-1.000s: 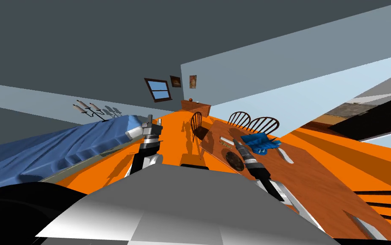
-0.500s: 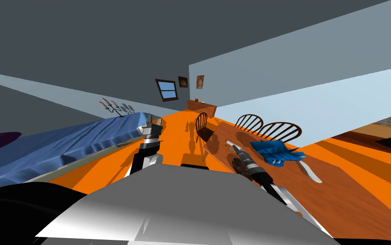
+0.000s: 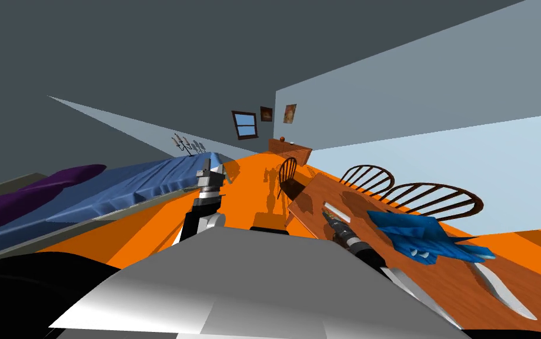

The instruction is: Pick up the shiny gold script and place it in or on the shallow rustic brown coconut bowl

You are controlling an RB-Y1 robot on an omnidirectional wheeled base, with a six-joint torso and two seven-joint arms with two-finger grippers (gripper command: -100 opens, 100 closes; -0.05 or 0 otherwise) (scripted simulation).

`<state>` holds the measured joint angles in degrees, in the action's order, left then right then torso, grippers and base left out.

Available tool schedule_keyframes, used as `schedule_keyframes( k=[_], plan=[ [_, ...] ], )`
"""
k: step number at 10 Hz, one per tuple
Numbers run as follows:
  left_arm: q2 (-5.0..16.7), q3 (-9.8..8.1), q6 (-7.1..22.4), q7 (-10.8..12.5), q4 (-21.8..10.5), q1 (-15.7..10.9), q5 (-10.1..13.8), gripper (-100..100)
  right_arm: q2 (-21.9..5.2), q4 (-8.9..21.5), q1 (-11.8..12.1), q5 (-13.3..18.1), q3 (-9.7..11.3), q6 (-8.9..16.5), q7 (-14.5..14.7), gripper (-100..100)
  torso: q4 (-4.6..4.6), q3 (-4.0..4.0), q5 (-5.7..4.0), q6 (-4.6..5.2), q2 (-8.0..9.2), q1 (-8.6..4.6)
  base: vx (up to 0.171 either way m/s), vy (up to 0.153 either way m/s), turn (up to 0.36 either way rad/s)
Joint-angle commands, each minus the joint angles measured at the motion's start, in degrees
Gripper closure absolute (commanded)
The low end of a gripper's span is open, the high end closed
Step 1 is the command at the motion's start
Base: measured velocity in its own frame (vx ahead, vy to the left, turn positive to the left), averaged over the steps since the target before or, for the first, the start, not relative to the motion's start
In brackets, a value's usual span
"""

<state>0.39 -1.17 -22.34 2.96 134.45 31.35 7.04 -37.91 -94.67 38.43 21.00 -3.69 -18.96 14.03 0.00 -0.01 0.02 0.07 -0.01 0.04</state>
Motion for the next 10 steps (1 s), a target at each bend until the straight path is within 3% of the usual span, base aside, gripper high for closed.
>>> schedule_keyframes(
  k=[1,6,8,9,10],
  plan=[
    [0.0,0.0,0.0,0.0,0.0,0.0,0.0,0,-0.4,2.9,-0.7,0.3,0.3,-0.3,0.0,-100,0.0,0.0,0.0,0.0,0.0,0.0,0.014,0.001,-0.03],
    [0.0,0.0,0.0,0.0,0.0,0.0,0.0,0,-5.5,11.6,0.0,5.3,4.6,-1.7,0.5,-100,0.01,0.02,-0.01,0.0,0.04,-0.04,0.015,-0.001,0.272],
    [0.0,0.0,0.0,0.0,0.0,0.0,0.0,0,-5.5,13.2,0.0,5.3,4.6,-1.7,0.5,-100,0.01,0.02,-0.02,0.01,0.03,-0.07,0.011,-0.013,0.064],
    [0.0,-0.01,0.0,0.0,0.0,0.0,0.0,0,-7.2,15.4,0.2,7.0,6.1,-2.2,0.5,-100,0.02,0.04,-0.01,0.04,0.08,-0.04,0.01,-0.005,0.311],
    [0.0,0.0,0.0,0.0,0.0,0.0,0.0,0,-7.2,16.6,0.2,7.0,6.1,-2.2,0.5,-100,0.02,0.04,0.0,-0.05,0.07,-0.04,0.01,-0.018,0.199]
  ],
)
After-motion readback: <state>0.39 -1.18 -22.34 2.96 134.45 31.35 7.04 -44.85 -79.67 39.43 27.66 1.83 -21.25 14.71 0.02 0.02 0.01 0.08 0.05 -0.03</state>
